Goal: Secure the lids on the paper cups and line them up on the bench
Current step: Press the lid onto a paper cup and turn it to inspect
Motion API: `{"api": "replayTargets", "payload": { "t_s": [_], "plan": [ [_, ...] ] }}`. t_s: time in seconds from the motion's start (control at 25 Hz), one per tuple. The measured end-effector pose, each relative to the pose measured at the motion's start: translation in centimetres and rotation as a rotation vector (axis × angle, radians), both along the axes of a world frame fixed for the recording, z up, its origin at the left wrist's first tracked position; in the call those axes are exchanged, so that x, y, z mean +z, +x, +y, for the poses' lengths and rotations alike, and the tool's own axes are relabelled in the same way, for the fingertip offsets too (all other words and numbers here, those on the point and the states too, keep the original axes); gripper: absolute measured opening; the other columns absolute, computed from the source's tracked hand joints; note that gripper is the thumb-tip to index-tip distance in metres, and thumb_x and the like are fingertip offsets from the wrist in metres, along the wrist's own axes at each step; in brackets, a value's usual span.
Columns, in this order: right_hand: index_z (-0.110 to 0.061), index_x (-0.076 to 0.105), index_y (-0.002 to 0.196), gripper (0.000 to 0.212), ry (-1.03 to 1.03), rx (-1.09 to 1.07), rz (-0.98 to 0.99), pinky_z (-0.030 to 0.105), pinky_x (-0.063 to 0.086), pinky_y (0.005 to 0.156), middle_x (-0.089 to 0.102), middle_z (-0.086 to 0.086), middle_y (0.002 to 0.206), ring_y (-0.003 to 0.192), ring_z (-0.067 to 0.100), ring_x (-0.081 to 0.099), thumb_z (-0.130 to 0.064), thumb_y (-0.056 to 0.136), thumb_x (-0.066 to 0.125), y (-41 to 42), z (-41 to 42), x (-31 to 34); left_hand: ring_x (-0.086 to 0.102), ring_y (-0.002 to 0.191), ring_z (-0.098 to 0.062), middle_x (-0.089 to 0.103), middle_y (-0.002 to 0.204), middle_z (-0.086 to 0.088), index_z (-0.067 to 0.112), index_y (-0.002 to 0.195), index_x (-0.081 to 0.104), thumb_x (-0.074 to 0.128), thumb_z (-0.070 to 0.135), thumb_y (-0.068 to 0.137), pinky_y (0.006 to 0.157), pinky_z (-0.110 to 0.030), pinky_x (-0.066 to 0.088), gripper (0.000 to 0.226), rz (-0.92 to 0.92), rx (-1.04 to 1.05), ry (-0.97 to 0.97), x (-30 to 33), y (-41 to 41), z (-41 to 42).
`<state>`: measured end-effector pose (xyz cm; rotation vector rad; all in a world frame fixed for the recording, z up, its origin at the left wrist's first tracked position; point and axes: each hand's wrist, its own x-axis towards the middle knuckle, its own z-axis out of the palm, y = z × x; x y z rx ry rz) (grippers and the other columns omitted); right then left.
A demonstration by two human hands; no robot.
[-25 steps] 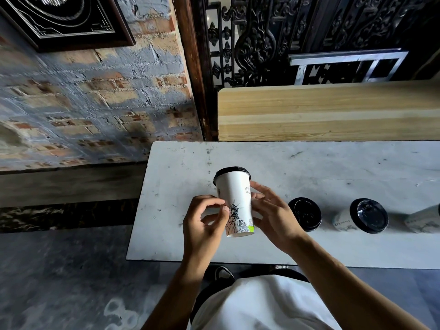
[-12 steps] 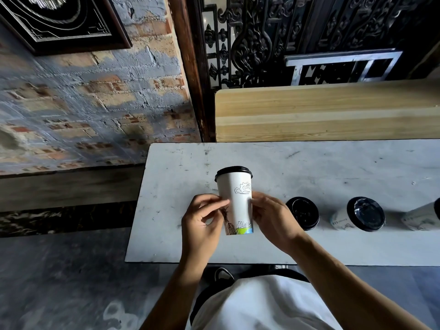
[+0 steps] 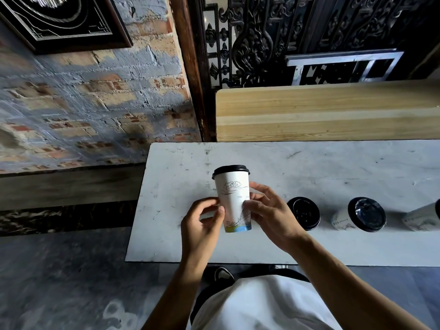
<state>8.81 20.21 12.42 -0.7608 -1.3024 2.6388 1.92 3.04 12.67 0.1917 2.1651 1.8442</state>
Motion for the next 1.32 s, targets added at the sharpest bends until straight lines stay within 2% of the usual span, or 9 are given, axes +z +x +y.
{"api": "replayTargets", "payload": {
  "t_s": [0.16,0.28,0.44,0.56,0.76,0.88,1.04,1.2,1.32],
  "plan": [
    [-0.01,0.055,0.136,0.056,-0.032,-0.013,-0.001,0.041,0.048,0.086,0.072,0.019,0.108,0.096,0.03,0.065,0.001,0.083,0.066,-0.3,-0.2,-0.1,0.074,0.084,-0.015,0.077,0.1,-0.003,0.028,0.103,0.074,0.073,0.004,0.091,0.077,-0.033,0.063,0.026,0.051,0.013,-0.057,-0.5,-0.3,-0.3],
    [-0.013,0.056,0.135,0.046,-0.005,-0.017,-0.036,0.04,0.048,0.084,0.073,0.018,0.11,0.097,0.03,0.063,0.009,0.095,0.054,-0.2,-0.2,-0.5,0.074,0.087,-0.016,0.076,0.104,-0.001,0.033,0.108,0.073,0.07,0.002,0.091,0.077,-0.028,0.062,0.035,0.093,0.005,-0.096,-0.3,-0.3,-0.4],
    [-0.01,0.057,0.135,0.05,0.069,-0.007,-0.074,0.037,0.04,0.078,0.071,0.019,0.125,0.104,0.03,0.057,-0.006,0.086,0.067,-0.1,-0.3,-1.0,0.074,0.089,-0.006,0.077,0.111,0.0,0.03,0.112,0.072,0.074,0.012,0.092,0.075,-0.02,0.06,0.026,0.011,0.024,-0.031,0.3,0.1,-0.3],
    [-0.009,0.059,0.135,0.05,0.142,0.027,-0.077,0.043,0.045,0.086,0.069,0.023,0.129,0.109,0.033,0.062,-0.013,0.086,0.069,-0.2,-0.4,-1.2,0.076,0.082,-0.004,0.08,0.104,-0.007,0.029,0.112,0.07,0.079,0.014,0.088,0.07,-0.015,0.056,0.029,-0.066,0.023,-0.013,-0.1,0.2,-0.3],
    [-0.001,0.059,0.133,0.037,0.135,0.055,-0.073,0.042,0.056,0.092,0.073,0.021,0.123,0.11,0.033,0.069,-0.003,0.096,0.062,0.0,-0.6,-1.1,0.08,0.089,-0.013,0.083,0.1,0.002,0.027,0.115,0.072,0.077,0.032,0.084,0.08,-0.027,0.059,0.033,-0.098,0.006,-0.026,-0.8,0.2,-0.6],
    [-0.005,0.059,0.132,0.038,0.142,0.058,-0.079,0.034,0.057,0.083,0.074,0.019,0.117,0.101,0.028,0.072,-0.006,0.094,0.066,-0.2,-0.9,-1.1,0.078,0.086,-0.011,0.082,0.102,0.0,0.025,0.117,0.07,0.076,0.018,0.09,0.074,-0.022,0.057,0.028,-0.09,-0.016,-0.044,-0.9,0.0,-0.8],
    [-0.013,0.057,0.136,0.048,0.19,0.076,-0.148,0.029,0.057,0.077,0.076,0.019,0.114,0.091,0.022,0.073,-0.015,0.09,0.071,-0.6,-1.2,-1.4,0.076,0.096,-0.006,0.077,0.11,0.011,0.025,0.117,0.066,0.074,0.007,0.09,0.075,-0.016,0.057,0.034,-0.103,-0.06,-0.041,-0.9,-0.4,-1.1],
    [-0.021,0.059,0.134,0.063,0.489,0.212,-0.245,0.032,0.06,0.085,0.073,0.009,0.121,0.102,0.02,0.075,-0.028,0.074,0.079,-2.2,-0.6,-0.7,0.075,0.101,-0.004,0.077,0.114,0.007,0.035,0.113,0.062,0.081,0.01,0.083,0.083,-0.022,0.058,0.043,-0.141,-0.175,-0.056,-0.8,-2.6,-1.0],
    [-0.019,0.066,0.124,0.054,0.787,0.364,-0.31,0.04,0.059,0.092,0.074,-0.001,0.114,0.101,0.018,0.074,-0.023,0.074,0.084,-5.2,1.1,0.3,0.076,0.097,-0.007,0.076,0.112,0.005,0.035,0.114,0.056,0.085,0.02,0.08,0.09,-0.034,0.06,0.047,-0.2,-0.29,-0.134,-0.9,-5.8,0.3]
  ]
}}
